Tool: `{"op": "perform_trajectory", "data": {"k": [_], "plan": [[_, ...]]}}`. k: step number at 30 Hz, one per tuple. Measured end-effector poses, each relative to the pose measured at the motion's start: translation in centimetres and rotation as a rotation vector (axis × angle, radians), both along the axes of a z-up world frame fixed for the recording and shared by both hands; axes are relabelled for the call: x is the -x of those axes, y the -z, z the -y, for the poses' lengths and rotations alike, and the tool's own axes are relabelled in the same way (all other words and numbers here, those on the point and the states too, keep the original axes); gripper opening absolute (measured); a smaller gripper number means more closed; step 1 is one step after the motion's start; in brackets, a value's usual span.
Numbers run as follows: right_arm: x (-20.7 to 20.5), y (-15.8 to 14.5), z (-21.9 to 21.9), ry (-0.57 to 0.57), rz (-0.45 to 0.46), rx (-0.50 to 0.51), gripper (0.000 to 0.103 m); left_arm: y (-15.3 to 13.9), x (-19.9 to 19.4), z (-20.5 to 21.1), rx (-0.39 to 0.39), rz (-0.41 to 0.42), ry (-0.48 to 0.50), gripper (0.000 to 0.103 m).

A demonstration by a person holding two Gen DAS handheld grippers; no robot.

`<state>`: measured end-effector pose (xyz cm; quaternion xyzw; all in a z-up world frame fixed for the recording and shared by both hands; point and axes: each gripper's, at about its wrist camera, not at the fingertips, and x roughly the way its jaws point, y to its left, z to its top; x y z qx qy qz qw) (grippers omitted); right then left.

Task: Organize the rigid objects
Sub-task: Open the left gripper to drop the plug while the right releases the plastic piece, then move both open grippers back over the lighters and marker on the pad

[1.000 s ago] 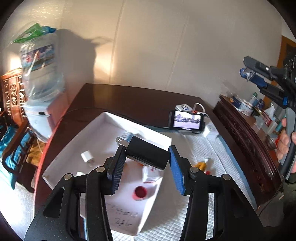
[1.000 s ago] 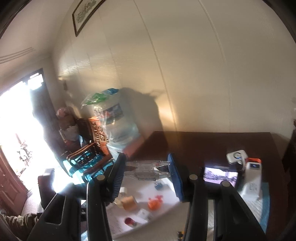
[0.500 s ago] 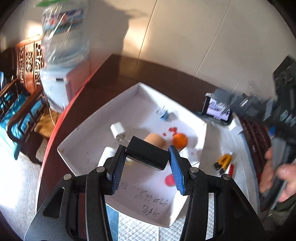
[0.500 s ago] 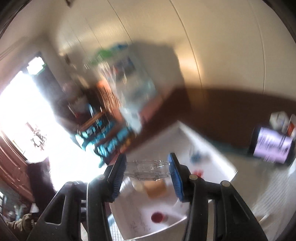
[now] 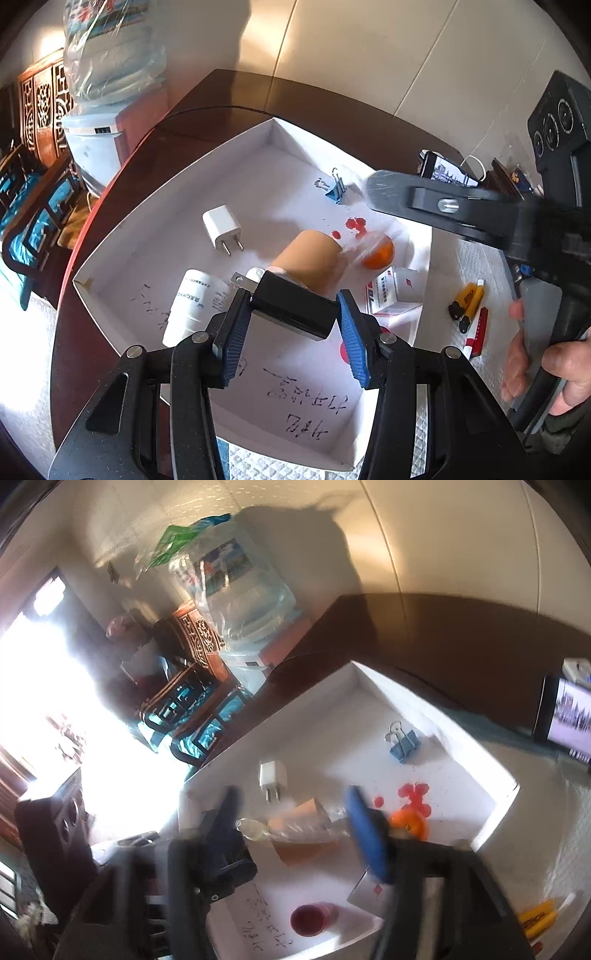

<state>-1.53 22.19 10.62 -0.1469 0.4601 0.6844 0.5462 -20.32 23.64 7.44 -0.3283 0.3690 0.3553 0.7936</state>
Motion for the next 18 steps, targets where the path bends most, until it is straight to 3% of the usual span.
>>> {"op": "perform_trajectory", "data": {"k": [2, 3, 4, 5, 6, 11, 18], "plan": [[-0.5, 0.6, -0.1, 0.005, -0.046, 0.022, 0.085, 0.2, 0.1, -0.1, 0.009, 0.002, -0.003, 0.050], [-0.5, 0.9, -0.3, -0.001, -0.068, 0.039, 0.086, 0.3, 0.1, -0.1, 0.005, 0.006, -0.010, 0.063], [-0.5, 1.1, -0.5, -0.006, -0.081, 0.054, 0.095, 0.2, 0.2, -0.1, -0.002, 0.010, -0.016, 0.084], [-0.4, 1.4, -0.5, -0.016, -0.093, 0.066, 0.103, 0.0, 0.3, 0.0, -0.012, 0.018, -0.020, 0.091], [-0.2, 1.4, -0.5, -0.023, -0.103, 0.064, 0.103, -0.2, 0.4, 0.1, -0.025, 0.025, -0.024, 0.096], [0.2, 0.6, 0.3, -0.034, -0.108, 0.037, 0.103, -1.2, 0.6, 0.4, -0.045, 0.040, -0.018, 0.098], [-1.5, -0.4, 1.6, 0.000, -0.242, 0.049, 0.103, -2.4, 0.2, 2.0, -0.061, 0.059, 0.010, 0.098]]}}
